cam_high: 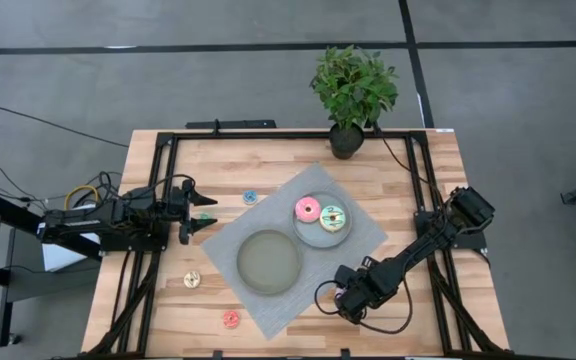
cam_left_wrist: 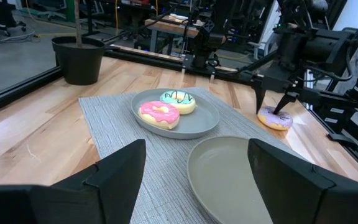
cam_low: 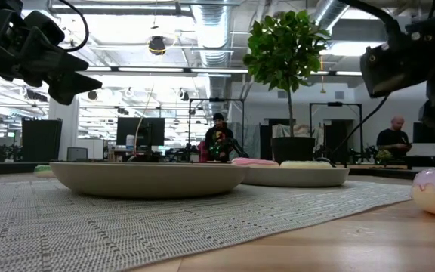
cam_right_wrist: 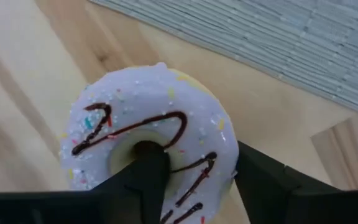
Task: Pick & Place donuts
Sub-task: Put the big purple donut on the gray plate
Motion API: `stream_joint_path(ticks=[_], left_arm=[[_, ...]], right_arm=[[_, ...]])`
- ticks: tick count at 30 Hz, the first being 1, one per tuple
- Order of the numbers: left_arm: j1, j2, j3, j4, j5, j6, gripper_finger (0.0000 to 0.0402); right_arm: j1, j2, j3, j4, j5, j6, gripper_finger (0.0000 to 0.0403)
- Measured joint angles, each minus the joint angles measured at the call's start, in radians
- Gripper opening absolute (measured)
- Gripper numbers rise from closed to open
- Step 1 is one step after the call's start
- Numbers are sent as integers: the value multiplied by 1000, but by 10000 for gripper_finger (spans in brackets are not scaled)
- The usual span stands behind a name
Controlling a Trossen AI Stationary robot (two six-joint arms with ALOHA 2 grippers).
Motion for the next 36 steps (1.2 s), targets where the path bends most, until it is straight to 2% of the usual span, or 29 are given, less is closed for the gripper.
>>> stream_joint_path(ticks=[7, 15, 28, 36], left_arm=[[0, 0, 0, 0, 0, 0, 277], [0, 0, 0, 0, 0, 0, 277], [0, 0, 0, 0, 0, 0, 277], [0, 0, 0, -1, 0, 0, 277]], right_arm=[[-3, 0, 67, -90, 3, -48, 124], [-63, 0, 148, -129, 11, -169, 126], [-369, -2, 309, -194, 72, -498, 128], [-542, 2, 313, -260, 70, -539, 127]])
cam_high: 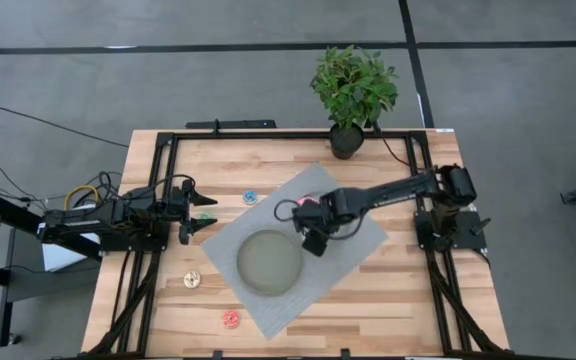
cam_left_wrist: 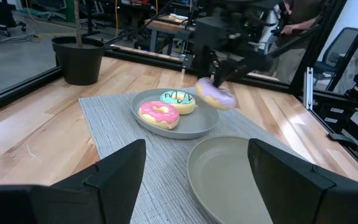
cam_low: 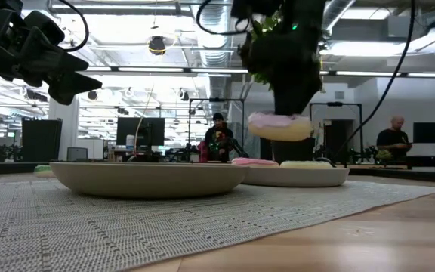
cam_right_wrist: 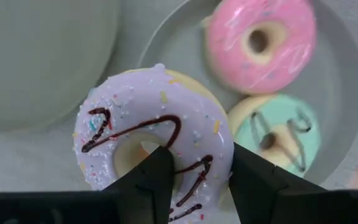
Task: Pick & Place donuts
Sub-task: Put the big purple donut on the gray plate, then put the small blue donut on the dark gray plate
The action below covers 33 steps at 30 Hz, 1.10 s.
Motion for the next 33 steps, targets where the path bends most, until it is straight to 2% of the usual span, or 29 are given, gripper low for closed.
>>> stream_joint_path(ticks=[6, 17, 33], left_arm=[[0, 0, 0, 0, 0, 0, 277], [0, 0, 0, 0, 0, 1, 277], [0, 0, 0, 0, 7, 1, 277]], right_arm=[[-45, 2, 0, 0, -5, -1, 130], [-17, 7, 0, 6, -2, -79, 136], [-34, 6, 0, 4, 71, -94, 219]])
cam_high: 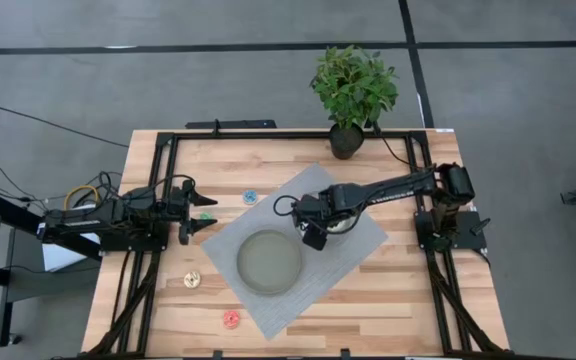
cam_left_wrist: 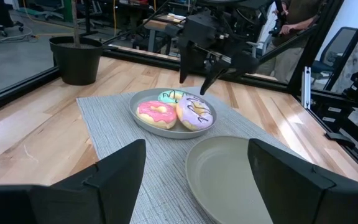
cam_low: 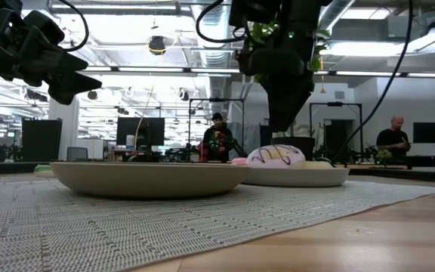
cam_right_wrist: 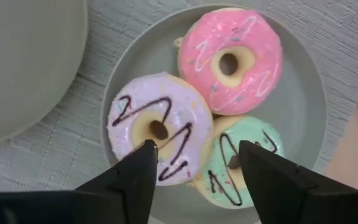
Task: Pick & Place donuts
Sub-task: Put the small blue donut on the dark gray plate
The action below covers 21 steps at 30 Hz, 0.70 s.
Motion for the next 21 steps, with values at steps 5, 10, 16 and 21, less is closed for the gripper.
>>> stream_joint_path(ticks=[5, 10, 16, 21], left_arm=[[0, 0, 0, 0, 1, 0, 277], [0, 0, 1, -7, 2, 0, 277], [0, 4, 2, -17, 3, 0, 277], [0, 6, 2, -18, 2, 0, 277]], right_arm=[[7, -34, 14, -11, 36, 3, 221], [79, -140, 24, -57, 170, 3, 214], [179, -262, 3, -126, 260, 4, 203], [253, -384, -151, -36, 256, 28, 194]])
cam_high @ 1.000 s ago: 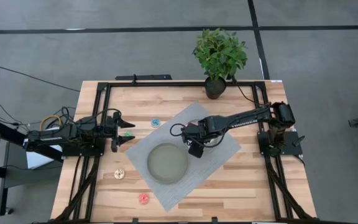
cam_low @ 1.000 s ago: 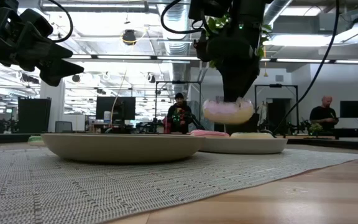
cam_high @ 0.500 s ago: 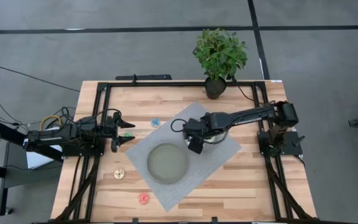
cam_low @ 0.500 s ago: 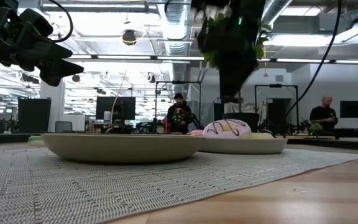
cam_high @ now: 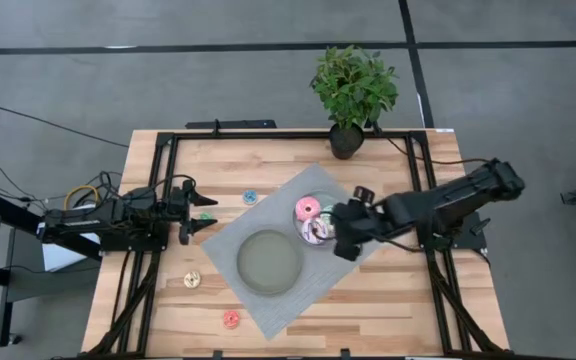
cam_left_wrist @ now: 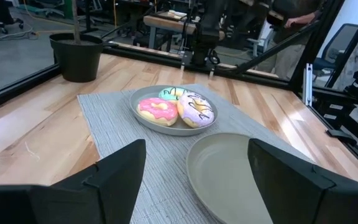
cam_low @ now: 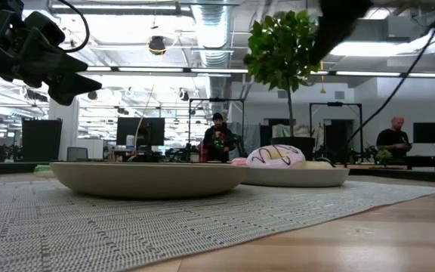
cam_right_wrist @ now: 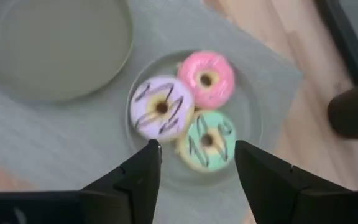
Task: Pick & Place donuts
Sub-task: Put the small blue donut on the dark gray plate
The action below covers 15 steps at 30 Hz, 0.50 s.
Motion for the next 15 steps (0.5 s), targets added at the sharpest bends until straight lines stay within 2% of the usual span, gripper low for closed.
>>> stream_joint_path(ticks=[8, 15], left_arm=[[0, 0, -2, 18, -1, 1, 277], [0, 0, -2, 20, -30, -7, 277]], right_arm=[[114, -243, -288, 252, -9, 149, 177], [235, -407, -450, 378, 143, 242, 168]])
